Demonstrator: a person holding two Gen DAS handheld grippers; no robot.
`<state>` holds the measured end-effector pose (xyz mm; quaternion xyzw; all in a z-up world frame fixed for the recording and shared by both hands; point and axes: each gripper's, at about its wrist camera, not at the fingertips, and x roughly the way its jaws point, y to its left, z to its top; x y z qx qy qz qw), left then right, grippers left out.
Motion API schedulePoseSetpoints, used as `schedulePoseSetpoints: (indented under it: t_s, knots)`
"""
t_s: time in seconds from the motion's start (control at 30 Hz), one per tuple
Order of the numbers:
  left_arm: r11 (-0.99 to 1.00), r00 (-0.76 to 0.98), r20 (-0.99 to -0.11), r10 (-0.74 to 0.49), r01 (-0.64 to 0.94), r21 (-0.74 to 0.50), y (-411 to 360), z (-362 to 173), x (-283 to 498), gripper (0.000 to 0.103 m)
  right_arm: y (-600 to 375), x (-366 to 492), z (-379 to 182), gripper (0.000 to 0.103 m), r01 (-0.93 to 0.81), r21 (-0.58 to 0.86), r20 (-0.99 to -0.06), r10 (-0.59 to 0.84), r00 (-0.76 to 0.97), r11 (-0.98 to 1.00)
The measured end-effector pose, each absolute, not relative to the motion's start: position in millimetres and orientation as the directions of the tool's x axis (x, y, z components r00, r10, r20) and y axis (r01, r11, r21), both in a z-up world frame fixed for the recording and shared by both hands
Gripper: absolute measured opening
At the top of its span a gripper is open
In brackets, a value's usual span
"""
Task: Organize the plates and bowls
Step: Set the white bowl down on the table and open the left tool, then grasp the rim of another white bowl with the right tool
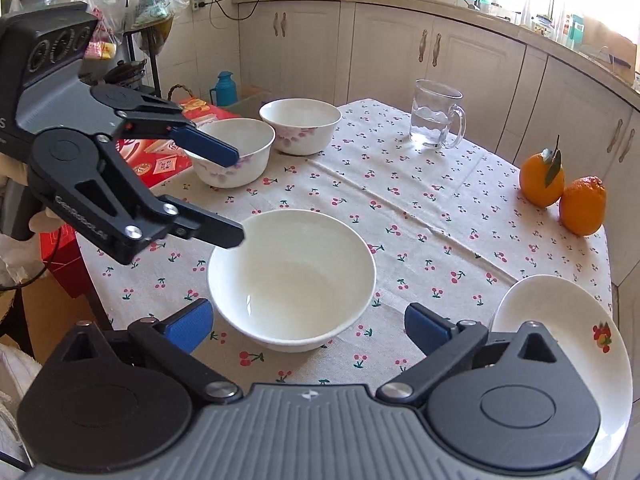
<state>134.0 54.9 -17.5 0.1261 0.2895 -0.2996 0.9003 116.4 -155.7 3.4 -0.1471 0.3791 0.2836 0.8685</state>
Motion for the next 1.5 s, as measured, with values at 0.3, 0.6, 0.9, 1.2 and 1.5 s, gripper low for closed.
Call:
schedulePoseSetpoints:
  t_s: [0.3,0.6,0.9,1.2,1.5]
  knots:
    - [0.867,0.723,-0.621,-0.303,0.479,0.135,119,-28,138,0.087,-112,152,44,0.103,-0.646,-0.089,-0.750,0.376,0.544,0.758]
    - [0.899,0.733,-0.617,-0.287,0.429,0.091,145,-51,172,0.087,-30,212,38,0.102,-0.732,-0.071,-0.773,0.426,0.470,0.678]
    - [0.882,0.724,-0.623,-0.297,0.458,0.112,139,-59,189,0.087,5,271,1,0.088,-0.711,0.065,-0.818,0.446,0.363,0.700]
    - [0.884,0.717,-0.625,-0.310,0.459,0.088,141,-59,196,0.086,13,304,-18,0.066,-0.671,0.176,-0.833,0.473,0.289,0.720]
    - [0.885,0.707,-0.630,-0.320,0.461,0.068,144,-58,197,0.086,18,303,-20,0.056,-0.692,0.196,-0.830,0.493,0.259,0.694]
